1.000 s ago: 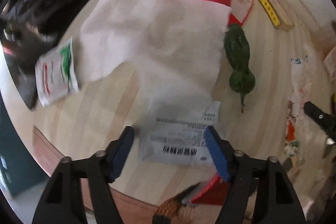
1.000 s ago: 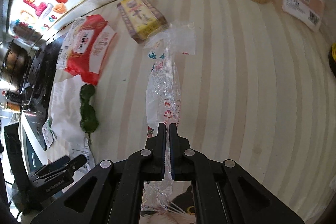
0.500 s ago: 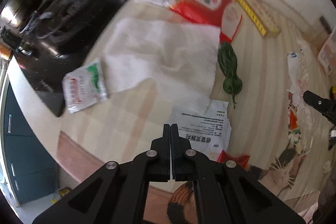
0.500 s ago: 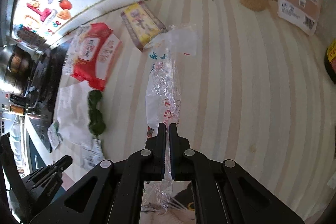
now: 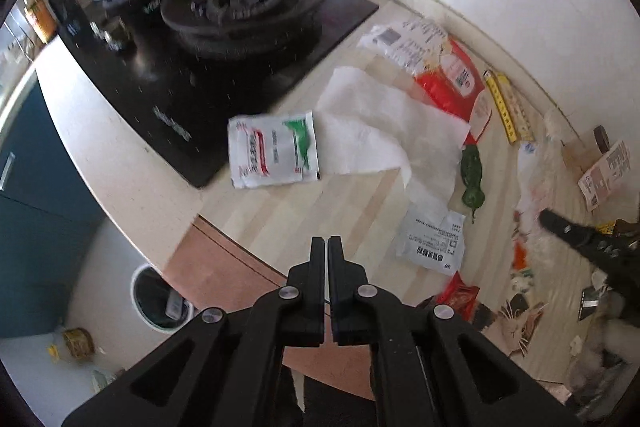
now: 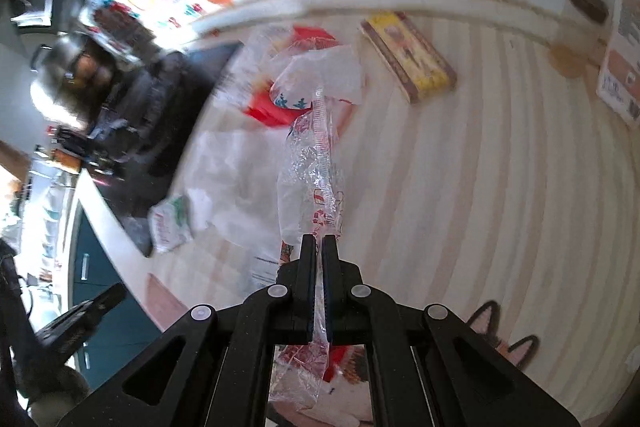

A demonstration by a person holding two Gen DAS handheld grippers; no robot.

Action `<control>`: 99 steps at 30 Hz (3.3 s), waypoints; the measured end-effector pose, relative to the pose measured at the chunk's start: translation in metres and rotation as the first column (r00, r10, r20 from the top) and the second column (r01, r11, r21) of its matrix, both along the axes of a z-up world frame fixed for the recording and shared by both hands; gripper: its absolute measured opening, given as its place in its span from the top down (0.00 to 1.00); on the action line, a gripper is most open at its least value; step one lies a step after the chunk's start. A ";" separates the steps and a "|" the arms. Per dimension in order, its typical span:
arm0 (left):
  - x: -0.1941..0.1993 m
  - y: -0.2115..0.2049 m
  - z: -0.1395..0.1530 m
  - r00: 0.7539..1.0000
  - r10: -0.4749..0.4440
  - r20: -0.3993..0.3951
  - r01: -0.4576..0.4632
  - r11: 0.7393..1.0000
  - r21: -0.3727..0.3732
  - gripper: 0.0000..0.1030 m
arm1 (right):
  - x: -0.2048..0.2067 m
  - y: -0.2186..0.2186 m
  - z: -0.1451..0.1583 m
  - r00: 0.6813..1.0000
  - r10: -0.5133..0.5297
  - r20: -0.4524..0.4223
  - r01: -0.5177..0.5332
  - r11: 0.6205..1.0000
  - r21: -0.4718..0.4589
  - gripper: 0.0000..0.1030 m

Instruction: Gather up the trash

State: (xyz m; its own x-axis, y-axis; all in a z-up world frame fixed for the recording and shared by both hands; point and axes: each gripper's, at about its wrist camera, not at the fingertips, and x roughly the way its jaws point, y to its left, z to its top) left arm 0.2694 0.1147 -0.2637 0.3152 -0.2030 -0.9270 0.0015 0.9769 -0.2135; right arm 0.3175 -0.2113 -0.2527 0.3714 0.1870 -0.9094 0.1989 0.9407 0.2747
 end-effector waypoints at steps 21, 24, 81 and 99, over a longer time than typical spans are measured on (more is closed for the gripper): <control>0.052 -0.090 -0.077 0.968 -0.166 -0.188 0.171 0.985 0.009 0.06 | -0.026 -0.081 -0.041 0.986 -0.146 -0.076 0.147 0.989 0.005 0.97; 0.053 -0.102 -0.060 0.972 -0.182 -0.149 0.179 0.983 -0.034 0.07 | -0.028 -0.092 -0.039 0.985 -0.162 -0.064 0.162 0.987 0.000 0.97; 0.026 -0.150 -0.105 0.943 -0.305 -0.135 0.322 0.938 0.132 1.00 | -0.050 -0.123 -0.043 0.973 -0.229 -0.029 0.230 0.972 0.037 0.97; -0.034 0.009 -0.002 0.999 0.003 0.051 -0.001 0.999 -0.039 1.00 | -0.025 -0.012 0.013 0.998 0.018 0.056 -0.024 0.995 0.097 0.97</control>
State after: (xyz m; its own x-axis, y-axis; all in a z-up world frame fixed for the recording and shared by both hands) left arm 0.2350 0.1236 -0.2661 0.3621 -0.2378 -0.9013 0.0110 0.9679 -0.2510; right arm 0.2928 -0.2231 -0.2401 0.4150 0.2820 -0.8650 0.1616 0.9128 0.3751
